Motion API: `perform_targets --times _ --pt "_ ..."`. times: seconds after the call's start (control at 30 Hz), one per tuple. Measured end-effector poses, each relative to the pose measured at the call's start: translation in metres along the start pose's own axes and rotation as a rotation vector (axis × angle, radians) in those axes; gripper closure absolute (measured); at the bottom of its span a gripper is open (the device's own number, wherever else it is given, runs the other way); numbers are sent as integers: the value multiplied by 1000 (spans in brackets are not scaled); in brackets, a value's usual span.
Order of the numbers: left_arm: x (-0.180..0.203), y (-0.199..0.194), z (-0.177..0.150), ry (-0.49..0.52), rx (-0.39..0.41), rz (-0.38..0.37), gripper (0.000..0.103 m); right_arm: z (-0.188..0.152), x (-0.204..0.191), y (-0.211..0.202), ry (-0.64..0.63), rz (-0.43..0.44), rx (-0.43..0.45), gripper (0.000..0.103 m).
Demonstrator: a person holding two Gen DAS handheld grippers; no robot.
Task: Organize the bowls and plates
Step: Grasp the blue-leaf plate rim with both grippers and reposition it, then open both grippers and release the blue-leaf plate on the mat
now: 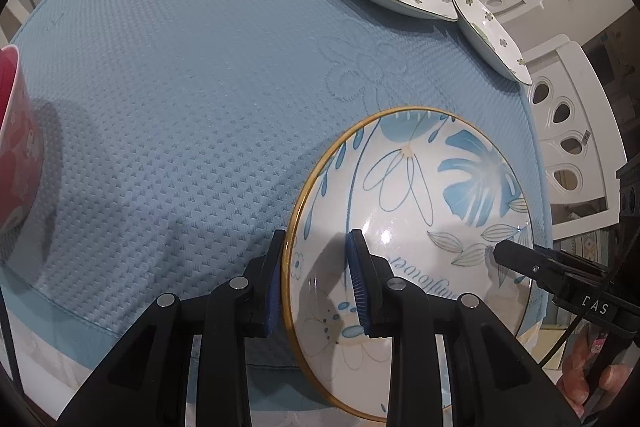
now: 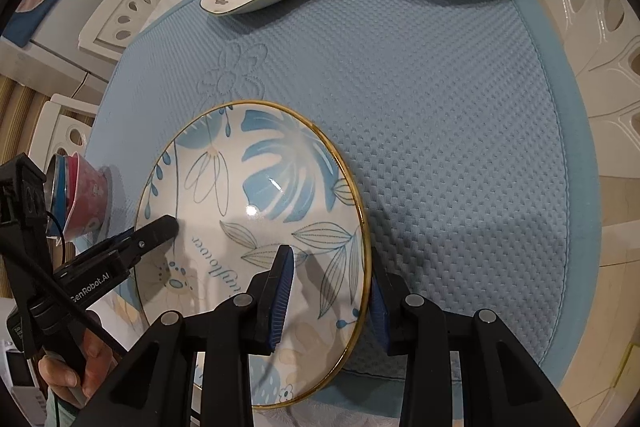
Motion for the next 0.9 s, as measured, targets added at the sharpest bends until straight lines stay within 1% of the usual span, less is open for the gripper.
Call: perform_targets --times 0.13,0.17,0.3,0.37,0.47,0.53,0.57,0.67,0.7,0.73,0.83,0.87,0.9 --pt "0 -2 1 4 -2 8 77 1 -2 -3 -34 -17 8 68" --pt "1 -3 1 8 1 12 75 2 -3 -4 -43 -20 11 68" --pt "1 -13 9 20 21 29 75 3 -4 -12 -90 -44 34 68" --pt "1 -19 15 29 31 47 75 4 -8 -21 -132 -63 64 68" --pt "3 -31 22 41 46 65 75 7 -15 -37 -197 -135 127 68" --pt "7 -41 28 52 60 78 75 11 -19 -46 -208 -143 152 68" --pt "9 -47 31 58 67 83 75 14 -21 -50 -200 -129 161 68" --pt "21 -69 42 86 106 99 74 24 -28 -58 -160 -39 173 67" --pt "25 -79 48 102 122 105 69 28 -31 -59 -149 -9 176 66" --pt "29 -86 52 115 135 108 66 32 -35 -60 -135 25 181 65" --pt "35 -109 69 175 173 128 63 42 -44 -64 -90 91 202 62" --pt "37 -114 75 199 178 134 56 44 -46 -67 -80 120 212 61" --pt "37 -118 82 221 182 139 44 47 -50 -69 -71 146 226 54"
Point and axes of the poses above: each gripper's, at about its wrist camera, not at the fingertips, and y roughly the way its jaws point, x to its right, z to its top, the point moved 1 cm from there along y, roughly the way its jaws point, and after that the axes turned 2 degrees about -z, right-handed, at the moved point
